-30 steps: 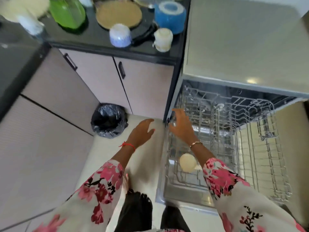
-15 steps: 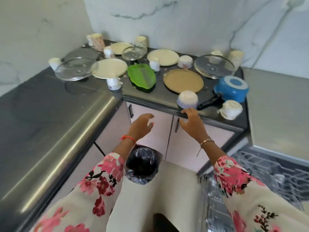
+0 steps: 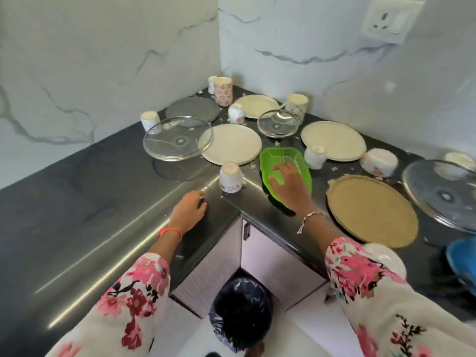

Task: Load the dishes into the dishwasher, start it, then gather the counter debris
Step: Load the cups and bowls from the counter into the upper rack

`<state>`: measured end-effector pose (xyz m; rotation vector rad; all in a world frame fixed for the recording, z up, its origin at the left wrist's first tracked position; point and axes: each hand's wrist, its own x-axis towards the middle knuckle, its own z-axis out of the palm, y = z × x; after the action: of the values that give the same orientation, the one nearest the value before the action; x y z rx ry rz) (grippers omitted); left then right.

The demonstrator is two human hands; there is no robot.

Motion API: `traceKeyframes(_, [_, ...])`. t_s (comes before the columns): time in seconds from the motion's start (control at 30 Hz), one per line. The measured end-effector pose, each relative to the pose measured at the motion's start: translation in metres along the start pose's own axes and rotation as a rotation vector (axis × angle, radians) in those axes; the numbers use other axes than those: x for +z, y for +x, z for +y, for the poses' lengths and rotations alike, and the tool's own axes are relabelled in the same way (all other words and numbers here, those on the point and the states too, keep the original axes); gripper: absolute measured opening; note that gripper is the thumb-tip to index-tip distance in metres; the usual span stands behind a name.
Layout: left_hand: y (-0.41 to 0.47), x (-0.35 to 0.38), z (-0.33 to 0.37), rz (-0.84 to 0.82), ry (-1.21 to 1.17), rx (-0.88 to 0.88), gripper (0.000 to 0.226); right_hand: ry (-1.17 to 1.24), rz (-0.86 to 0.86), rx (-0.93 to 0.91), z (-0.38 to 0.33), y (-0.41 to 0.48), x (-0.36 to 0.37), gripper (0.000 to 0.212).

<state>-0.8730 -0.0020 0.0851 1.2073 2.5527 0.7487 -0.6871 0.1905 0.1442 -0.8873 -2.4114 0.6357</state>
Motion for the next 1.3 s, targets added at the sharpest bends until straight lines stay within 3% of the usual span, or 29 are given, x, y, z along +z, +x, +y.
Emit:
traceKeyframes(0.17, [0.038,-0.020,-0.011,0.222,-0.085,-0.090,0.017,0.034,-0.038,-0.067,-0.007,0.073,0.018,0.024])
traceKeyframes(0.3, [0.098,-0.061,-0.001,0.324,-0.121,0.022,0.018,0.054,-0.045,-0.057,-0.007,0.133,0.028,0.026])
traceKeyframes(0.43, [0.201,-0.088,0.017,0.223,-0.147,0.133,0.032,-0.019,-0.035,0.007,0.002,0.201,0.031,0.026])
traceKeyframes(0.57, [0.319,-0.085,0.039,0.056,-0.070,0.147,0.048,-0.235,-0.036,0.089,0.030,0.278,0.033,0.053])
traceKeyframes(0.67, [0.395,-0.073,0.049,-0.024,-0.033,0.197,0.059,-0.292,0.046,0.187,0.045,0.325,0.027,0.045])
traceKeyframes(0.77, [0.459,-0.057,0.049,-0.043,-0.002,0.226,0.066,-0.368,0.008,0.310,0.072,0.363,0.029,0.054])
traceKeyframes(0.87, [0.514,-0.046,0.042,0.023,0.191,0.308,0.069,-0.437,-0.060,0.456,0.100,0.391,0.032,0.060])
traceKeyframes(1.03, [0.564,-0.036,0.031,-0.033,0.291,0.200,0.078,-0.392,-0.166,0.695,0.132,0.412,0.033,0.067])
traceKeyframes(1.3, [0.584,-0.038,0.030,-0.122,0.172,0.180,0.081,-0.352,-0.140,0.714,0.142,0.423,0.036,0.045])
